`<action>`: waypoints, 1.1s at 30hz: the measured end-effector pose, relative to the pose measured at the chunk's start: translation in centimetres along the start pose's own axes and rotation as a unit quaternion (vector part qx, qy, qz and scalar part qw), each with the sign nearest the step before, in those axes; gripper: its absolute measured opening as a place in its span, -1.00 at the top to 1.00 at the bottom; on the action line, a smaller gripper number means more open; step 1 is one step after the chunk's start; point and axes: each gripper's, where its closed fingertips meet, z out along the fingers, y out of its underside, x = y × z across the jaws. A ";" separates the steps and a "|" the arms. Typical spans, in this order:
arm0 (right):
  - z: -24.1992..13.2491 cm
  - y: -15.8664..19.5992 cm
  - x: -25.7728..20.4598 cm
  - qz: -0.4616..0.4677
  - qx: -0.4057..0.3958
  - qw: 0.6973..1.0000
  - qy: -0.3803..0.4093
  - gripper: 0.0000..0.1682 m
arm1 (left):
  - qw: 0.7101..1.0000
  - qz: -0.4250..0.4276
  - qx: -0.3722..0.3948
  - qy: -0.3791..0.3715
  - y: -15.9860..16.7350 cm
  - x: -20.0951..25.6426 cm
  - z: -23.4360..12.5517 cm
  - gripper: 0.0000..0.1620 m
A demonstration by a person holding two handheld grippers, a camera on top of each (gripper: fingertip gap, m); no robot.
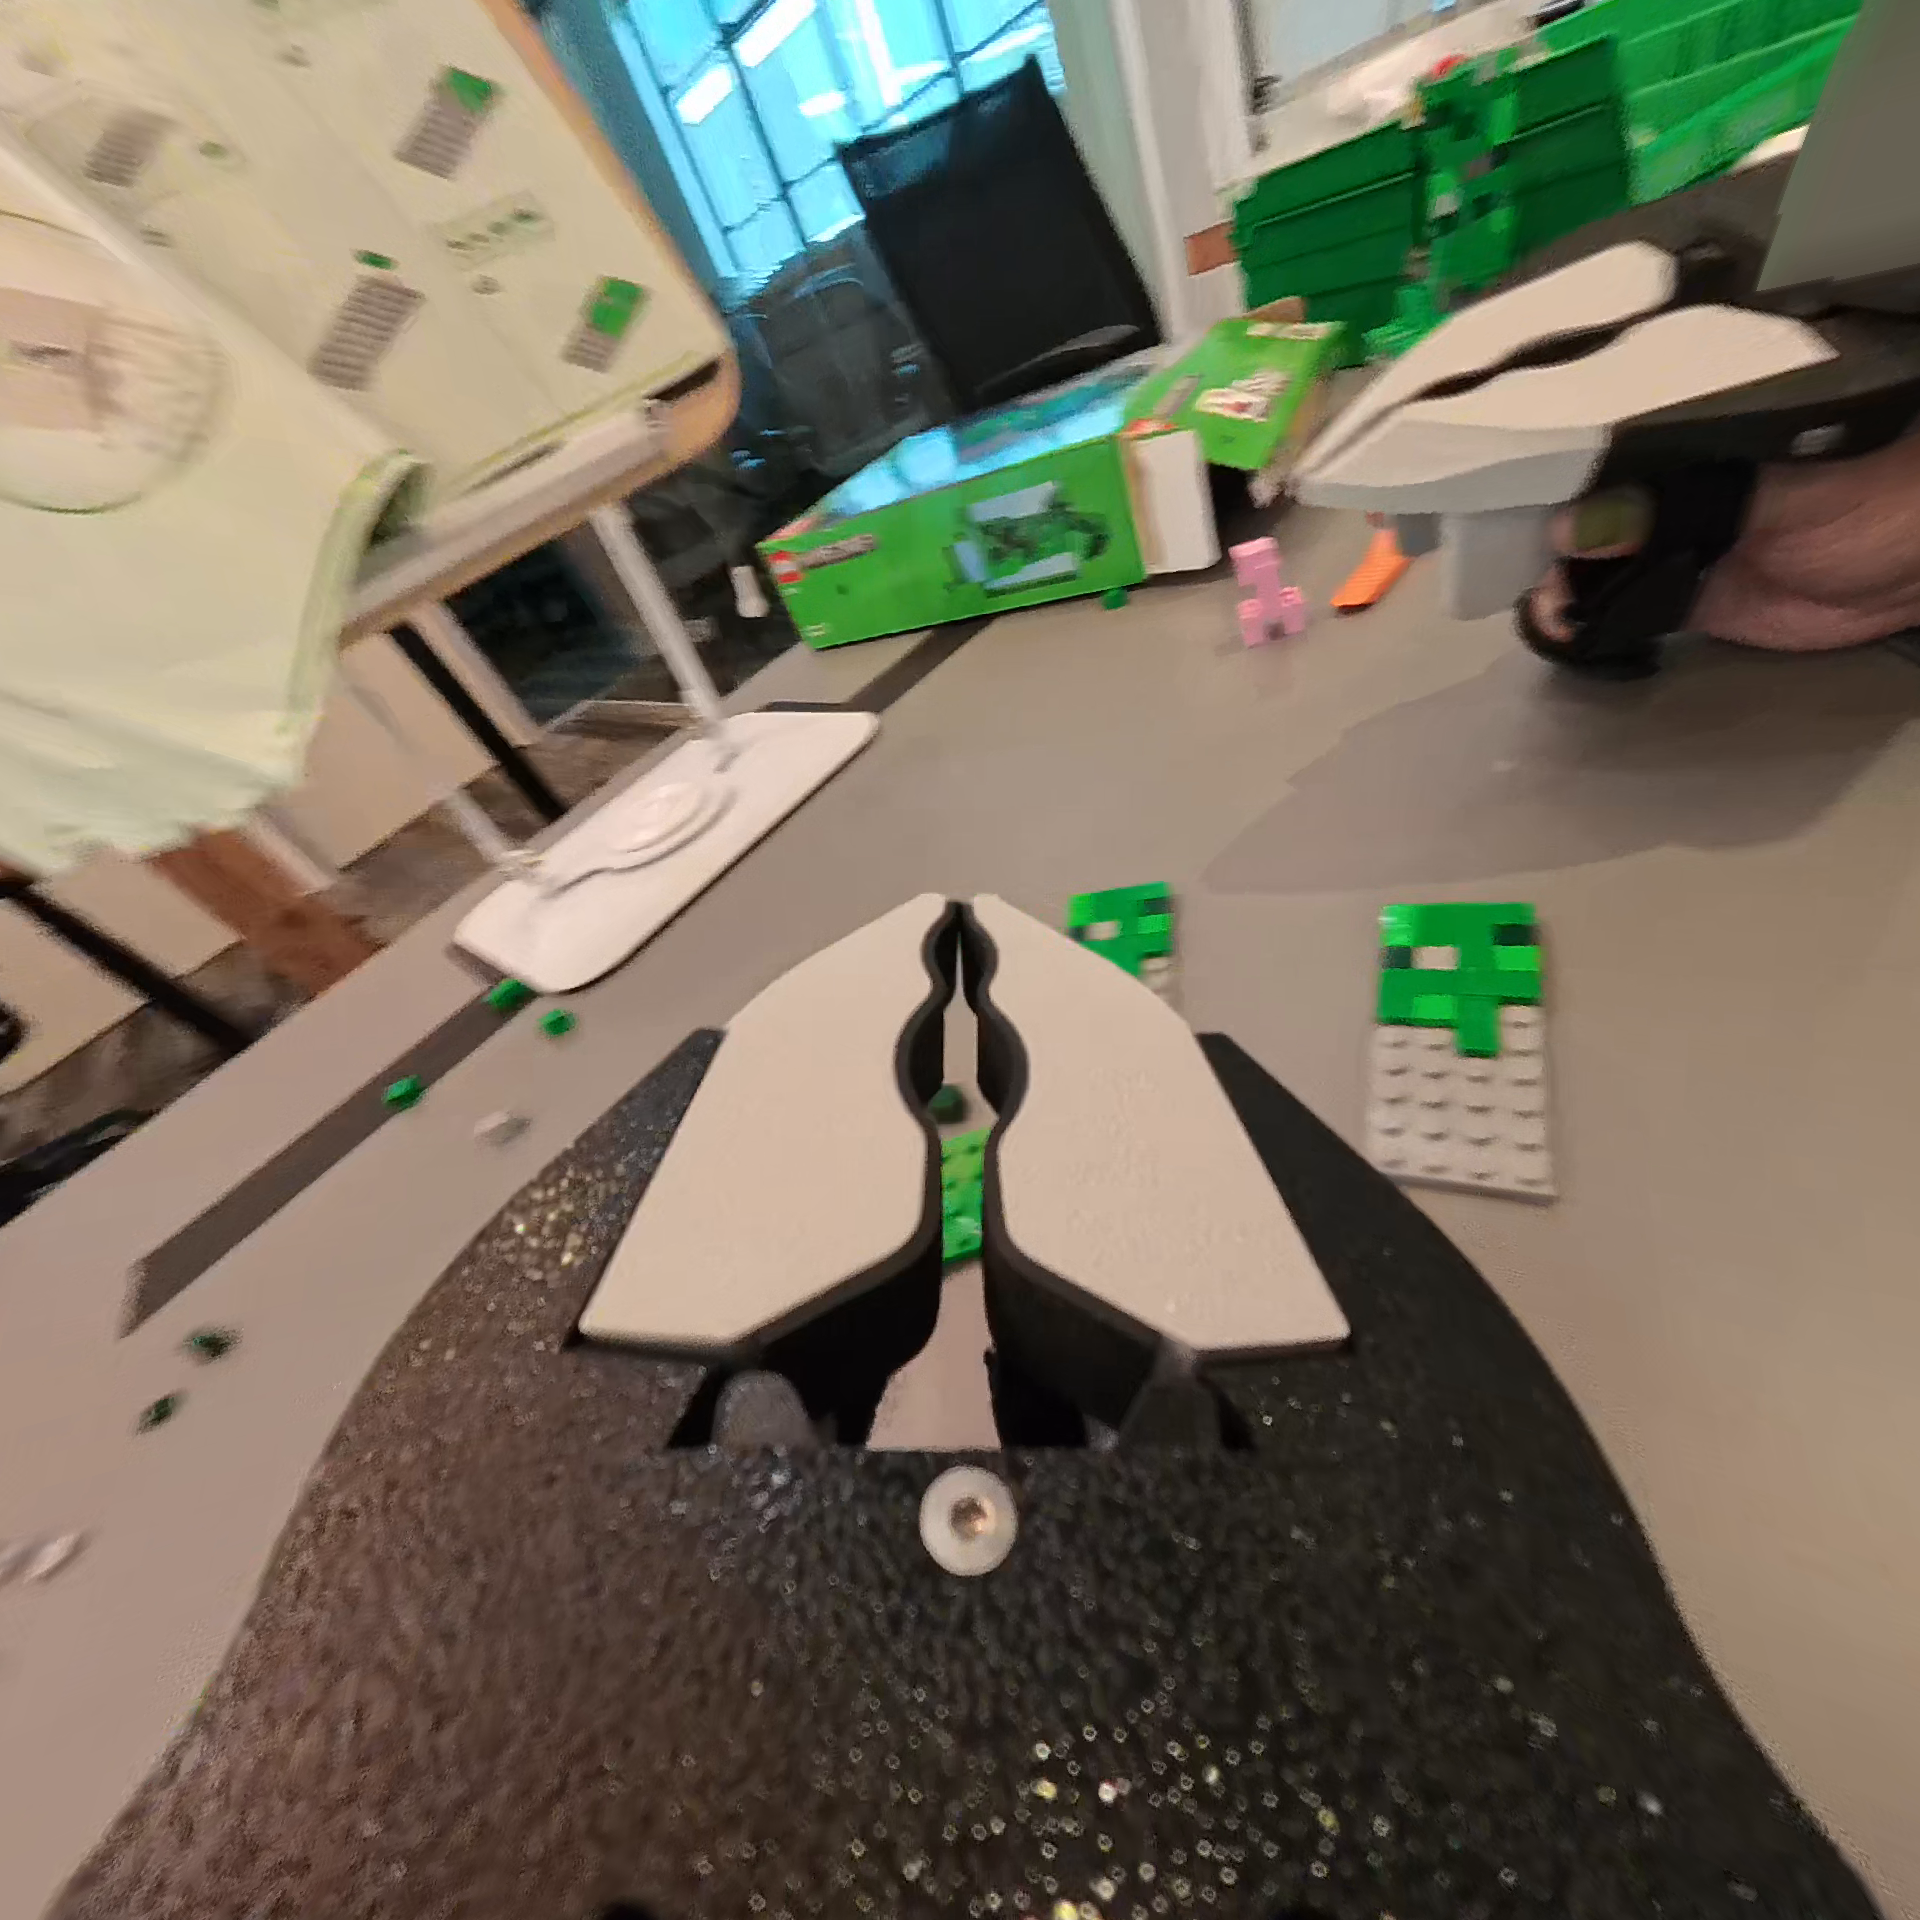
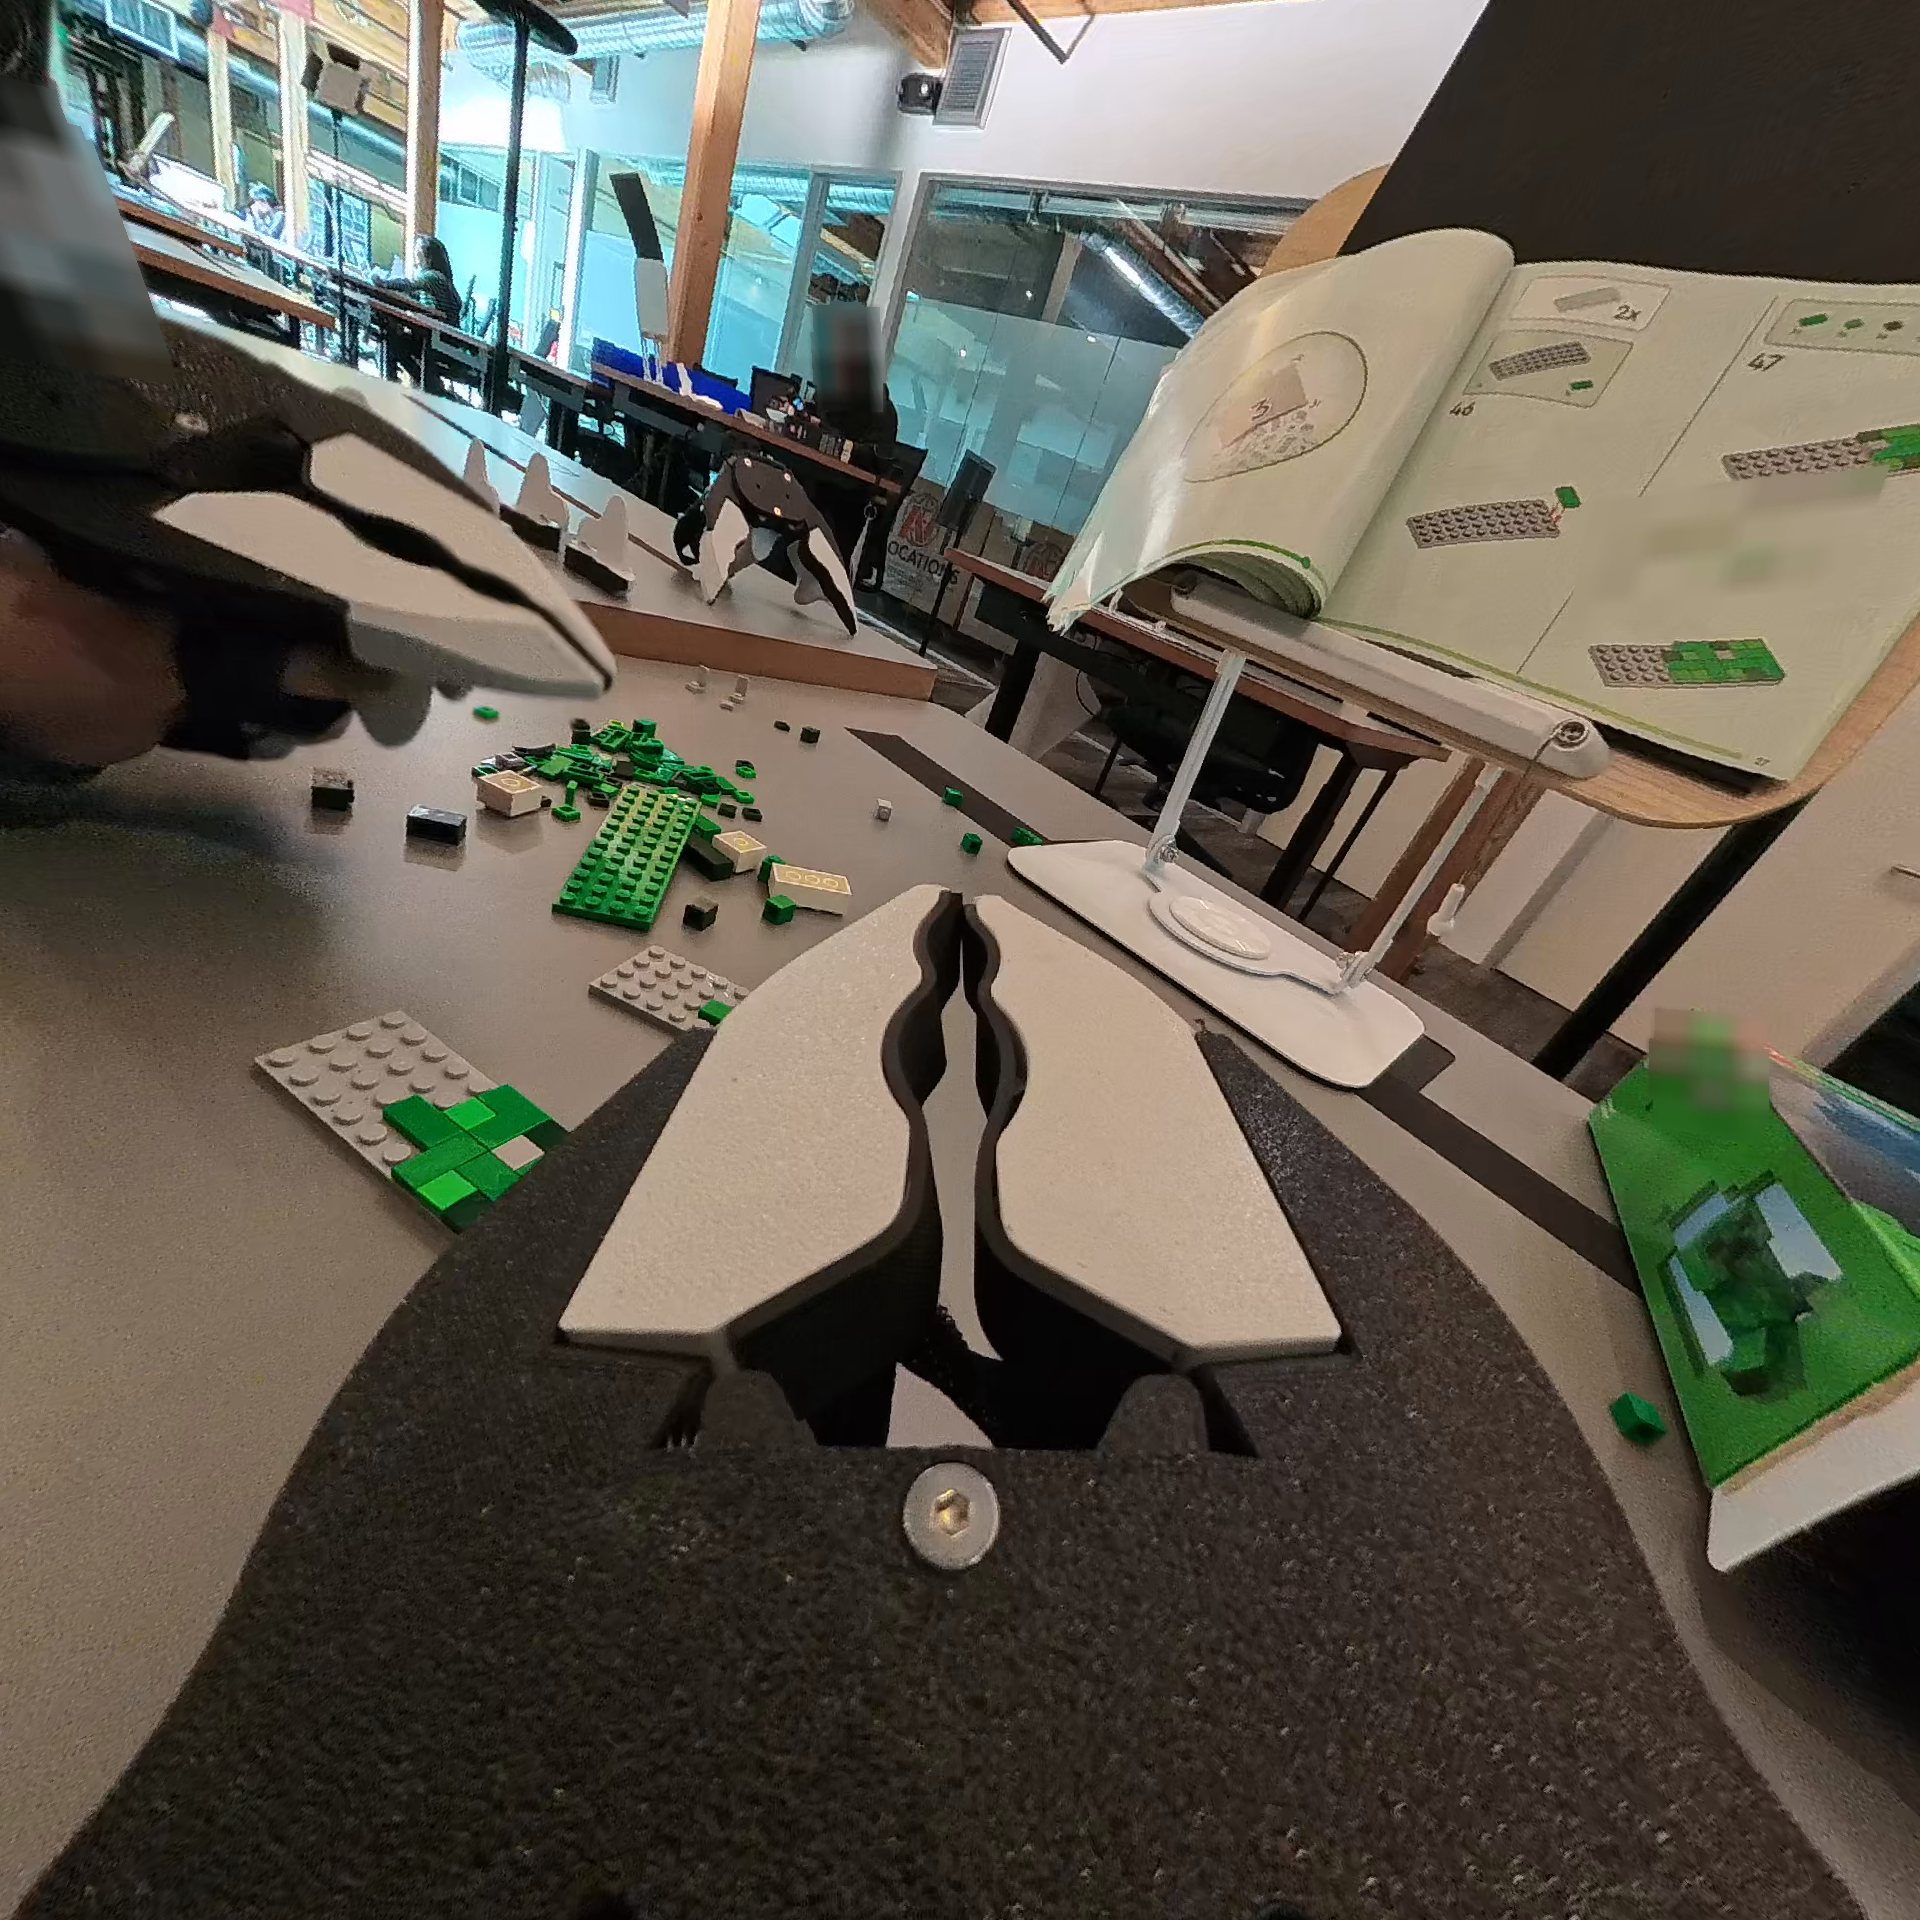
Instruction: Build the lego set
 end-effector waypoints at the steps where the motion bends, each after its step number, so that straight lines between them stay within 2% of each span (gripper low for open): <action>1: 0.0 0.0 0.0 -0.001 0.000 1.000 0.000 1.00 | 1.000 0.003 -0.002 -0.030 0.1 -1.3 -0.5 1.00; 4: 0.0 0.0 0.0 -0.002 -0.001 1.000 0.001 1.00 | 0.994 -0.025 -0.001 -0.108 0.9 -5.5 -2.2 1.00; 9: 0.0 0.0 0.0 -0.002 -0.001 1.000 0.001 1.00 | 0.983 -0.104 -0.004 -0.154 3.2 -9.5 -4.0 1.00; 19: 0.0 0.1 -0.2 -0.006 -0.003 1.000 -0.005 1.00 | 0.970 -0.081 -0.025 -0.228 4.4 -13.2 -6.8 1.00; 21: 0.0 0.5 -1.1 -0.006 -0.024 0.999 -0.036 1.00 | 0.965 -0.075 -0.033 -0.250 5.0 -14.2 -7.7 1.00; 24: 0.5 1.7 -2.2 -0.071 -0.103 0.988 -0.092 1.00 | 0.960 -0.070 -0.031 -0.271 5.6 -15.3 -8.6 1.00; 26: 1.8 0.5 -2.7 -0.073 -0.105 0.984 -0.123 1.00 | 0.957 -0.073 -0.028 -0.280 5.9 -15.8 -9.0 1.00; 28: 4.0 -0.6 -3.6 -0.029 -0.118 0.976 -0.182 0.98 | 0.955 -0.079 -0.023 -0.286 6.2 -16.3 -9.2 1.00; 30: 6.9 -1.0 -4.5 -0.003 -0.149 0.961 -0.235 0.92 | 0.953 -0.103 -0.012 -0.285 6.5 -16.6 -9.2 1.00; 33: 12.0 -0.5 -5.6 -0.022 -0.197 0.939 -0.279 0.90 | 0.951 -0.125 0.004 -0.283 6.4 -16.9 -9.4 1.00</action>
